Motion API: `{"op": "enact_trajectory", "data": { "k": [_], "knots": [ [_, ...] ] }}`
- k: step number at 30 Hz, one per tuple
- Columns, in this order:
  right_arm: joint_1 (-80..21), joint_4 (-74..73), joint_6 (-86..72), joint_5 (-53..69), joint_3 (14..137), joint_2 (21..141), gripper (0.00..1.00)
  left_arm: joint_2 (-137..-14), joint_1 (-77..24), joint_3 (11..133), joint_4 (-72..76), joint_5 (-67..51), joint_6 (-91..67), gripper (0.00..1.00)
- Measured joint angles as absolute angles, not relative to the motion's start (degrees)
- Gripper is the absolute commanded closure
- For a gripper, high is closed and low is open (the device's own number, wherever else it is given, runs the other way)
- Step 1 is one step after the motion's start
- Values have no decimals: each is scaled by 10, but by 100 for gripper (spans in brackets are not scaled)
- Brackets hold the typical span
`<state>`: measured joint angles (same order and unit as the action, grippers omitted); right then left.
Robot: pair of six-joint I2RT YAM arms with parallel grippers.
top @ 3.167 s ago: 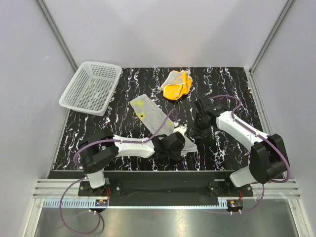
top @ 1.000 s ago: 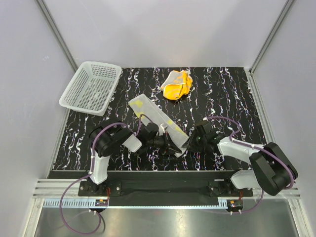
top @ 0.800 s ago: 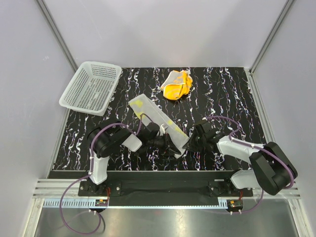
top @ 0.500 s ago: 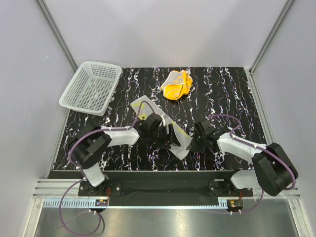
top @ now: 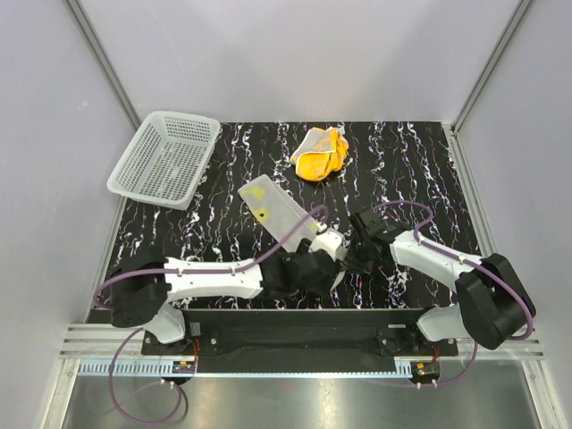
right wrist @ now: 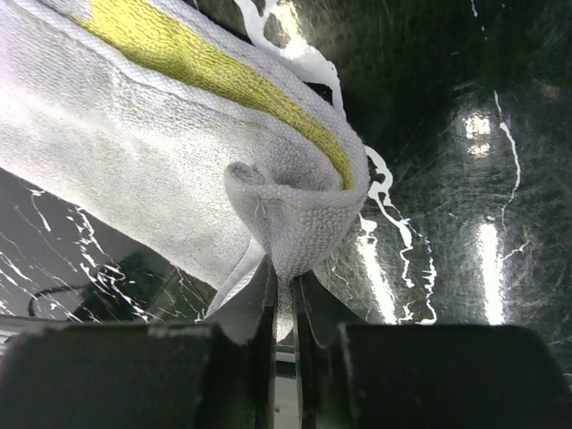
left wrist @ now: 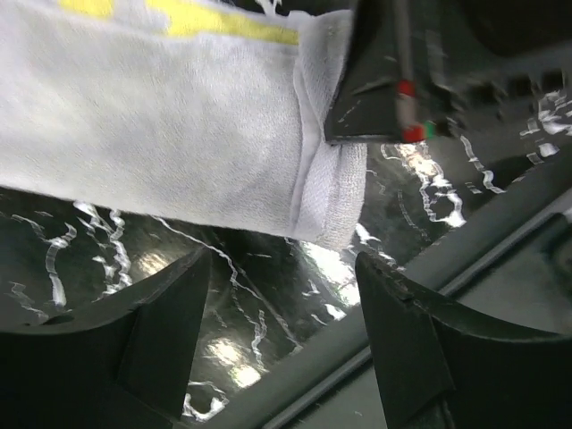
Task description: Roll the towels
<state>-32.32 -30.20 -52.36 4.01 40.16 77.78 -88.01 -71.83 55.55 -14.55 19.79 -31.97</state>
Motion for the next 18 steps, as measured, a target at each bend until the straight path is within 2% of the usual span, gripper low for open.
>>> {"op": "enact_trajectory", "data": {
  "k": [7, 13, 16, 18],
  "knots": [
    [-323, -319, -518, 41, 403, 783, 91, -980, -824, 620, -146, 343, -219, 31],
    [-323, -326, -512, 42, 403, 785, 91, -1035, -858, 645, -143, 381, -177, 34],
    [-323, -329, -510, 45, 405, 785, 91, -1044, -858, 647, -143, 390, -175, 44],
    [-323, -329, -509, 47, 406, 785, 91, -1053, -858, 650, -143, 394, -176, 46]
  ]
}}
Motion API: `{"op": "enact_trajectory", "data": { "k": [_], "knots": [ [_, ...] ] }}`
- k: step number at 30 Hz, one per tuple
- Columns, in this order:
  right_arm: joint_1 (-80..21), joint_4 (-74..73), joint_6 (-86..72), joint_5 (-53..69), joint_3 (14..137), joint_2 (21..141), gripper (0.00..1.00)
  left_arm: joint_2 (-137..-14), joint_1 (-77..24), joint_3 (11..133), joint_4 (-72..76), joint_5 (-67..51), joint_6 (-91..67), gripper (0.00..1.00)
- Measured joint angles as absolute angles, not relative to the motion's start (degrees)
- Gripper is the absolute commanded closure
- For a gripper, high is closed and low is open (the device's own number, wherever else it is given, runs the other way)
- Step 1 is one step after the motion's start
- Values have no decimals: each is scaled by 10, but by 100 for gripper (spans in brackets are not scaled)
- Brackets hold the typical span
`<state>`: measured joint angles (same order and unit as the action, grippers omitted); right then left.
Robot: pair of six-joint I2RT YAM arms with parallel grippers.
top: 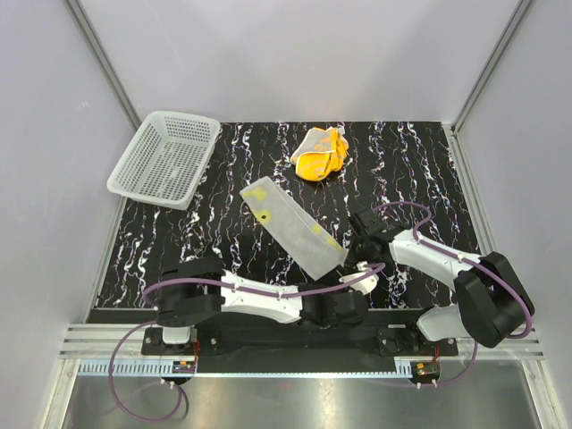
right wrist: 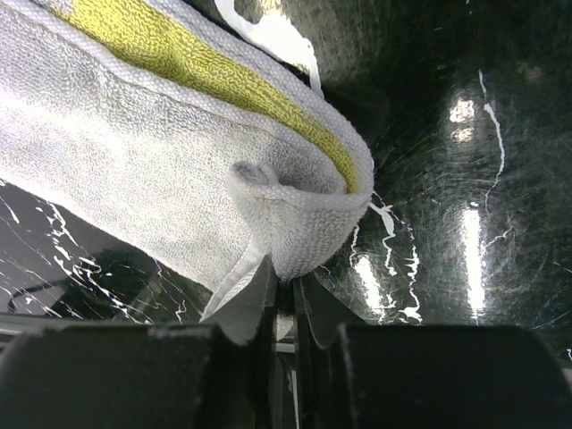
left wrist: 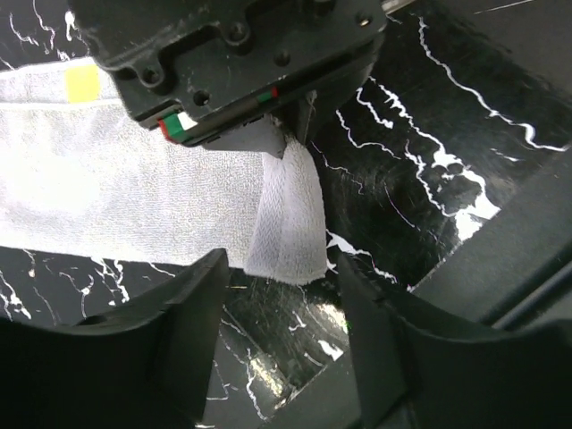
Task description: Roll the towels
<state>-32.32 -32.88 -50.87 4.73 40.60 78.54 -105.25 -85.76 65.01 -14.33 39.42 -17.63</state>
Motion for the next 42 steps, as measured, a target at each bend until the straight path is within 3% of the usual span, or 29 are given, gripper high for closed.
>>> {"op": "enact_trajectory", "data": {
  "k": [9, 11, 12, 15, 17, 19, 23, 28, 33, 36, 42],
  "knots": [
    [-323, -329, -508, 58, 406, 785, 91, -1094, -858, 652, -139, 392, -176, 57],
    [-323, -329, -508, 61, 406, 785, 91, -1094, -858, 652, -136, 392, -177, 65],
    [-323, -329, -508, 62, 406, 785, 91, -1095, -858, 652, -134, 392, -178, 77],
    [-323, -329, -508, 68, 406, 785, 91, -1103, -858, 653, -132, 393, -180, 89],
    [-323, -329, -508, 71, 406, 785, 91, -1108, -857, 653, -128, 393, -179, 90],
    [-323, -329, -508, 71, 406, 785, 91, -1109, -856, 653, -125, 392, -178, 99],
    [-323, -329, -508, 71, 406, 785, 89, -1108, -850, 652, -119, 380, -177, 100],
    [-323, -343, -507, 69, 413, 784, 70, -1087, -829, 641, -113, 321, -178, 100],
    [-323, -377, -500, 55, 440, 779, 41, -1042, -783, 611, -96, 217, -190, 100],
    [-323, -395, -496, 43, 454, 769, 32, -1014, -751, 593, -86, 158, -202, 100],
    [-323, -440, -493, -3, 482, 747, 27, -994, -693, 568, -42, 32, -235, 100]
  ]
}}
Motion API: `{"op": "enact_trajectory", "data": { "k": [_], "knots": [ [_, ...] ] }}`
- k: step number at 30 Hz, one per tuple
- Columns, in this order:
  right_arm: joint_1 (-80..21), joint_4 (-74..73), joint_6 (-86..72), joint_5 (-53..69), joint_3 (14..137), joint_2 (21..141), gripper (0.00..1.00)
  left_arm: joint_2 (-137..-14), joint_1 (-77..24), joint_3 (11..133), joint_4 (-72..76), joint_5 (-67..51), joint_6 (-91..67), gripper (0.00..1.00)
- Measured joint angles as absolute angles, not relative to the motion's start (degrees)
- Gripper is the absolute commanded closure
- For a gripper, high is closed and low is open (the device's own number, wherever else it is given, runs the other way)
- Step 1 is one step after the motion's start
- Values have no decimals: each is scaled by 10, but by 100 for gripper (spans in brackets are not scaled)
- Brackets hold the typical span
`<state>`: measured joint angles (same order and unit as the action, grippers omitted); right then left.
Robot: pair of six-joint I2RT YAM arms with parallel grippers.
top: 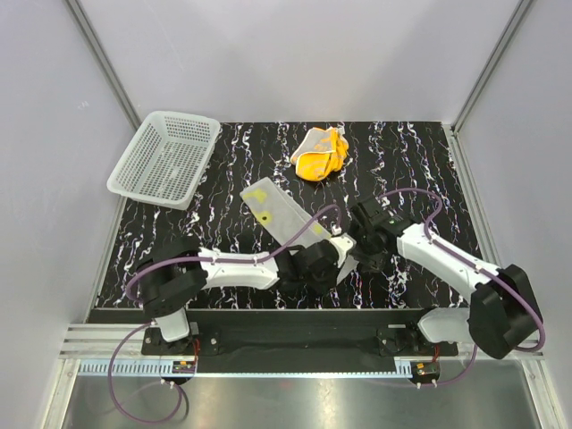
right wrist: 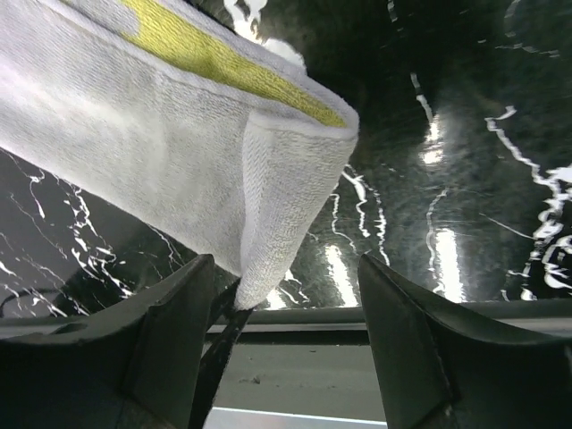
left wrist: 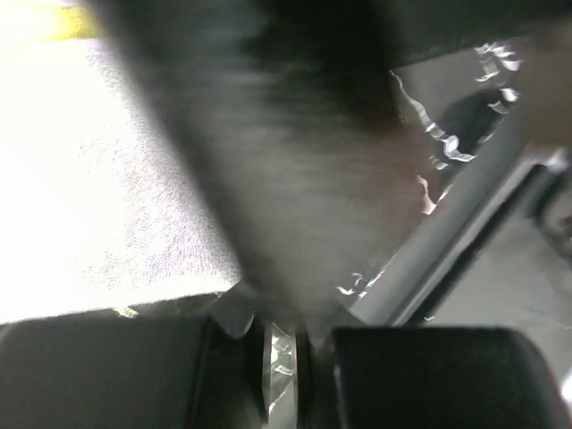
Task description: Roll the towels
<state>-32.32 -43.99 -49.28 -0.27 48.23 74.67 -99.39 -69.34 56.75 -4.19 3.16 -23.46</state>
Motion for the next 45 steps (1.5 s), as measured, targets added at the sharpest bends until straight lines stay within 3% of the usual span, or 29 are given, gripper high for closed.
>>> {"op": "enact_trajectory", "data": {
  "k": [9, 19, 36, 45],
  "knots": [
    [-323, -459, -493, -30, 485, 669, 27, -976, -602, 491, 66, -150, -331, 100],
    [-323, -356, -512, 21, 392, 595, 30, -1018, -518, 425, 243, -296, -459, 100],
    [-323, -171, -573, 51, 310, 687, 31, -1080, -470, 423, 267, -342, -558, 100],
    [-323, -130, -584, 37, 291, 718, 47, -1098, -456, 429, 278, -373, -583, 100]
  ]
}}
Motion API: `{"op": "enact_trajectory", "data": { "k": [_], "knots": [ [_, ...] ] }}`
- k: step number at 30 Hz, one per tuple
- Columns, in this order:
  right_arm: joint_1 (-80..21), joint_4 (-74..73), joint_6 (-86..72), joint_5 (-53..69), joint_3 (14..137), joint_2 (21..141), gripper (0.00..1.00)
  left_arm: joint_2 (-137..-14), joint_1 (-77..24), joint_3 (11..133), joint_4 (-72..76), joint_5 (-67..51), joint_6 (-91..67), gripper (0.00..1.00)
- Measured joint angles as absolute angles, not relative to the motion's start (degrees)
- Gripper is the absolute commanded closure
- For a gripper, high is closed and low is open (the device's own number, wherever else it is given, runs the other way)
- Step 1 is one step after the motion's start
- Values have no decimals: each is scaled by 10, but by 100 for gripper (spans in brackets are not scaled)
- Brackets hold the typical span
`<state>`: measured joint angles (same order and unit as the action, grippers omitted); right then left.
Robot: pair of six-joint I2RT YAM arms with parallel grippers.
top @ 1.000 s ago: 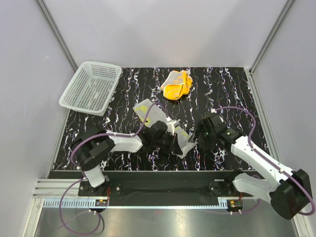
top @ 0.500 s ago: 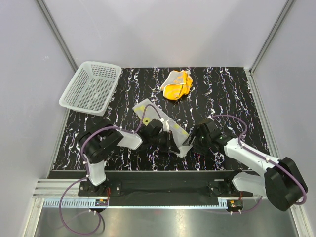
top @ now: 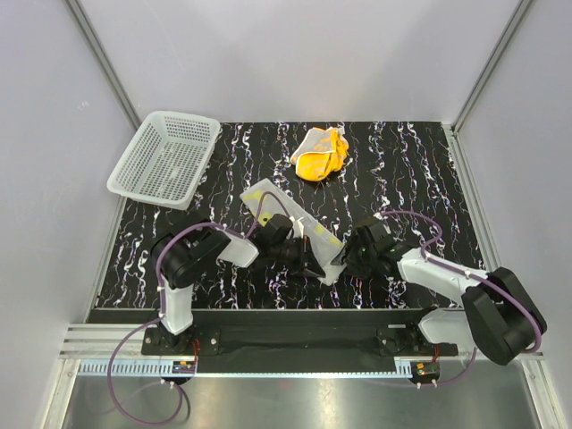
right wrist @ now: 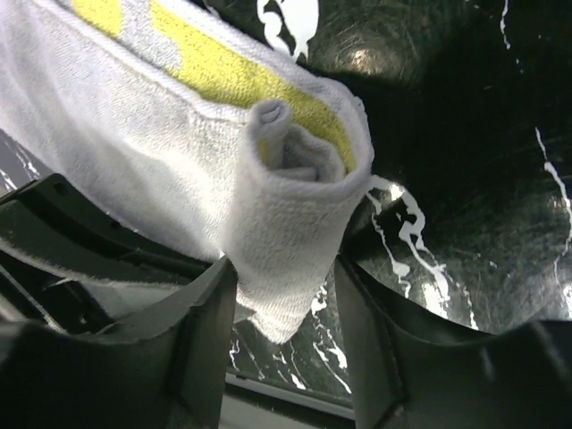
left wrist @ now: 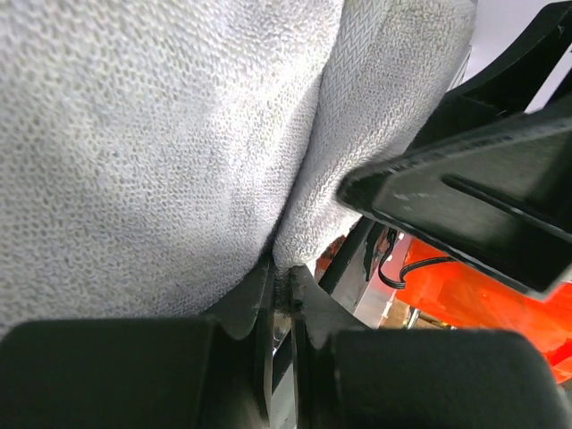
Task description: Roll the towels
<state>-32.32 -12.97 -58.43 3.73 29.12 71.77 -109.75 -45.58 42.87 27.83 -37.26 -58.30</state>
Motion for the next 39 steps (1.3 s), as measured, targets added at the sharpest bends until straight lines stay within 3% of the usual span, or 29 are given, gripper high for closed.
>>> {"op": "enact_trajectory", "data": {
  "k": [6, 9, 11, 14, 18, 22, 28, 34, 39],
  "knots": [
    [-323, -90, -590, 37, 288, 743, 53, -1103, -449, 434, 270, -387, -586, 98],
    [-323, -79, -588, 36, 288, 752, 66, -1103, -446, 434, 269, -391, -587, 90],
    [-323, -77, -588, 36, 288, 758, 78, -1102, -445, 435, 263, -391, -583, 76],
    [-323, -81, -583, 37, 298, 773, 85, -1089, -445, 443, 228, -383, -562, 47],
    [-323, -98, -575, 37, 320, 790, 86, -1039, -446, 454, 165, -345, -521, 32],
    [-323, -137, -569, 37, 341, 797, 85, -995, -452, 455, 93, -287, -473, 30],
    [-323, -224, -558, 38, 387, 801, 85, -895, -540, 469, -44, -72, -372, 30],
    [-323, -286, -548, 42, 416, 803, 85, -832, -709, 487, -44, 112, -276, 30],
    [-323, -306, -540, 49, 421, 811, 85, -858, -762, 493, -24, 182, -221, 30]
  ]
}}
